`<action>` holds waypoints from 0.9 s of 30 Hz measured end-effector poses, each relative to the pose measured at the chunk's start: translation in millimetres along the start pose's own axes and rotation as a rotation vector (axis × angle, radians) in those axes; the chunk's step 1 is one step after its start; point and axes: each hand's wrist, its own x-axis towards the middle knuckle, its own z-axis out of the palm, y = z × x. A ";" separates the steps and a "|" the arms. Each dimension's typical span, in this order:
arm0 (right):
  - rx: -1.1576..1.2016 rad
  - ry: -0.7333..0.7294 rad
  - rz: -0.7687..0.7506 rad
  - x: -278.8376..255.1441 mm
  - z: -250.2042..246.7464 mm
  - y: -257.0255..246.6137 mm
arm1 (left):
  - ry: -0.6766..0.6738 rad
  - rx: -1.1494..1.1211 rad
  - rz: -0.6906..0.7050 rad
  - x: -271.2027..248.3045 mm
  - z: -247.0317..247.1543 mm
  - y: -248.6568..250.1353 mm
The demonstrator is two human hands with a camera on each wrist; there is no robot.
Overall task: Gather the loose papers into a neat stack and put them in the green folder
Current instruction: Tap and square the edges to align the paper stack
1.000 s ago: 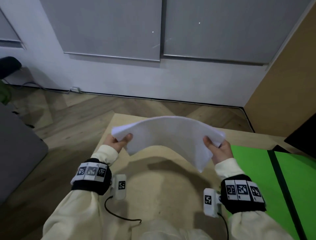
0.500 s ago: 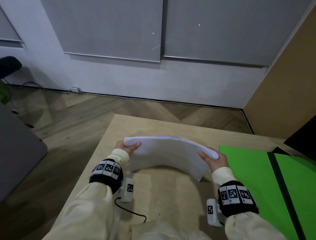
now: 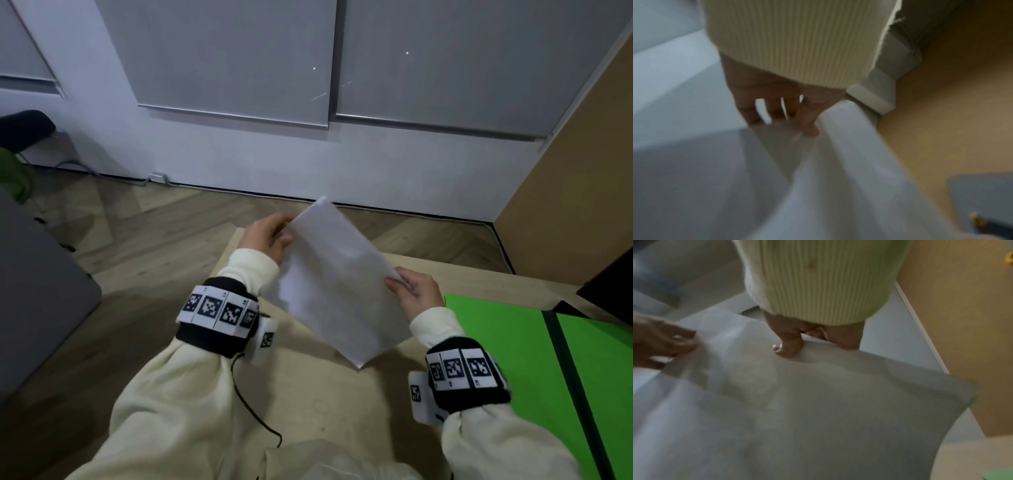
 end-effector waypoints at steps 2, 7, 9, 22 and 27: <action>0.144 0.027 0.062 0.4 -5.0 8.2 | 0.013 0.083 -0.054 2.3 -11.8 -22.1; 0.416 0.032 0.148 2.3 -7.7 9.1 | 0.257 -0.527 -0.223 -8.1 -20.9 -45.5; 0.530 0.058 0.143 2.2 -4.1 2.0 | 0.252 -0.754 -0.272 -8.4 -18.3 -41.7; 0.418 0.002 0.161 -5.3 19.2 -4.1 | -0.165 -0.550 -0.410 -51.1 33.9 -37.1; 0.443 0.059 0.157 -5.0 16.5 -26.9 | -0.072 -0.580 -0.382 -42.0 31.8 -24.8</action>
